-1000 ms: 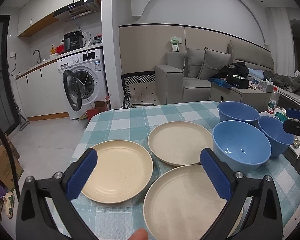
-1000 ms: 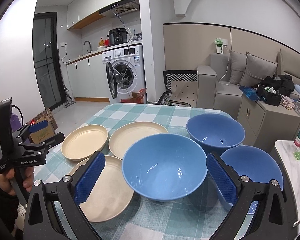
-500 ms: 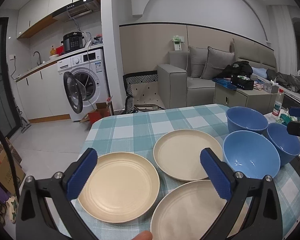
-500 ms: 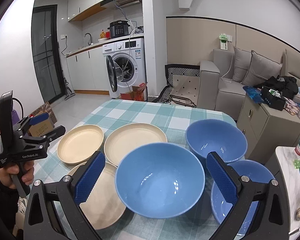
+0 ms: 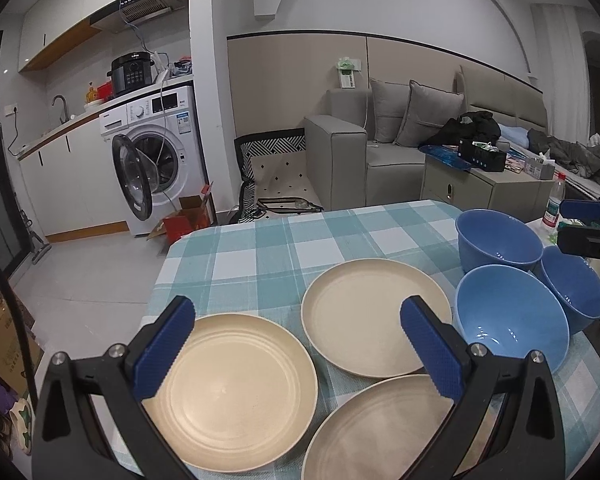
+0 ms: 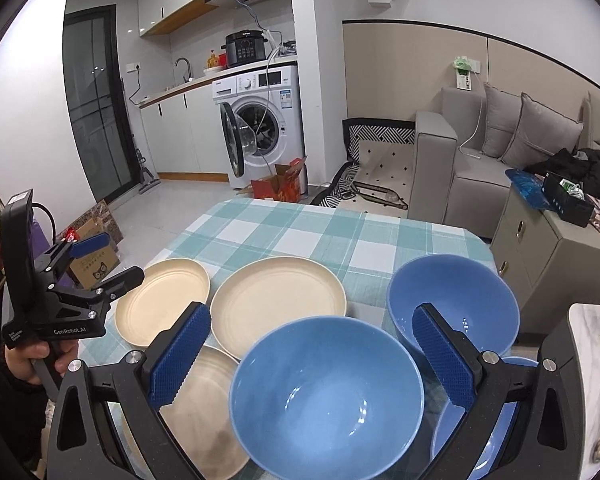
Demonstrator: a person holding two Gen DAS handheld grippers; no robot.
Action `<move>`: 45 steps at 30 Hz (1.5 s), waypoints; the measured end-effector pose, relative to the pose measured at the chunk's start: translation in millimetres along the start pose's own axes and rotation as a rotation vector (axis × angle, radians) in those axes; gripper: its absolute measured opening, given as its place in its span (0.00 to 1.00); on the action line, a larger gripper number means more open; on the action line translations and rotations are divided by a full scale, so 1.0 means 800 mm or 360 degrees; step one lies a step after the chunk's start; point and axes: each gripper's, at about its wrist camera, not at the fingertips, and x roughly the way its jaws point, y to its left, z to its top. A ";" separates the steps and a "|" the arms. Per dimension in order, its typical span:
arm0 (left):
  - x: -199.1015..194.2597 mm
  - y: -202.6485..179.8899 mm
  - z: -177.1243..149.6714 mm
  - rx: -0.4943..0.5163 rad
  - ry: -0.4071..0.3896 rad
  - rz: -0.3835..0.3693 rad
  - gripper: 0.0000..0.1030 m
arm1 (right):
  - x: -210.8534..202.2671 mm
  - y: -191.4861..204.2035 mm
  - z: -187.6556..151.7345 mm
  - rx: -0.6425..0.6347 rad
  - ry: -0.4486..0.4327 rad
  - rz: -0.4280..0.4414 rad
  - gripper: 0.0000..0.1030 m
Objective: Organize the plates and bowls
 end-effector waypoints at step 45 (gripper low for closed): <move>0.123 0.006 0.016 0.0078 0.0270 -0.0060 1.00 | 0.195 -0.016 0.057 -0.0111 0.0524 0.0050 0.95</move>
